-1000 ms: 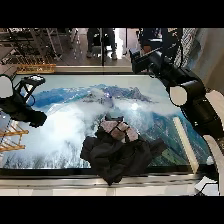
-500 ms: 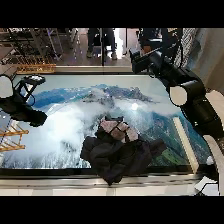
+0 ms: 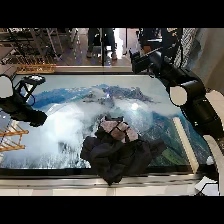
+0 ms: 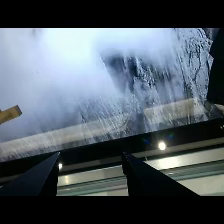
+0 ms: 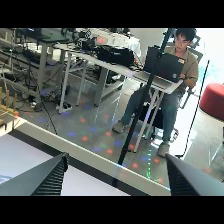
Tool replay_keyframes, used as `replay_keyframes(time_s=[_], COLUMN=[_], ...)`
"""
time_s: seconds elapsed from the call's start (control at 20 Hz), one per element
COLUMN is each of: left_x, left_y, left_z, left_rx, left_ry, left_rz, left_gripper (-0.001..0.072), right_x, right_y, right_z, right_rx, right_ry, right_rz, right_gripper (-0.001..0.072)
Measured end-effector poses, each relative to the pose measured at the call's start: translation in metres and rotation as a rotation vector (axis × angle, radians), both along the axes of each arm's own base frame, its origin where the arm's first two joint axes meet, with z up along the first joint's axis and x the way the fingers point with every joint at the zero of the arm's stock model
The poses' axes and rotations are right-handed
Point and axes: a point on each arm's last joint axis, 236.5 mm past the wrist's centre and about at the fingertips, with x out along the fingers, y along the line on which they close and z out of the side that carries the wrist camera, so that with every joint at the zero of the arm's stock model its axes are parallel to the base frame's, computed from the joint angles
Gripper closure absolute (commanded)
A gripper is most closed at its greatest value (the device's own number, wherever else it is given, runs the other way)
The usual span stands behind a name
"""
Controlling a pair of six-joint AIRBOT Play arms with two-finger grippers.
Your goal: Fold the clothes and pants, and hang the long-sleeved shirts on hangers.
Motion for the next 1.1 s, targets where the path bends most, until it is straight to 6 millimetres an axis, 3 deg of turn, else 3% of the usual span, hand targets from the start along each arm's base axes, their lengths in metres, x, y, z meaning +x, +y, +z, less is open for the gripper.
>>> replay_keyframes(time_s=[1.1], left_x=[0.0033], left_y=[-0.0005], left_z=[0.0008], left_rx=[-0.010], left_ry=[-0.018], left_rz=[0.032], left_gripper=[0.0304], right_x=[0.0000], right_y=[0.0000], right_z=[0.0002], right_rx=[0.000], right_ry=[-0.001], right_rz=[0.000], right_gripper=[0.0010])
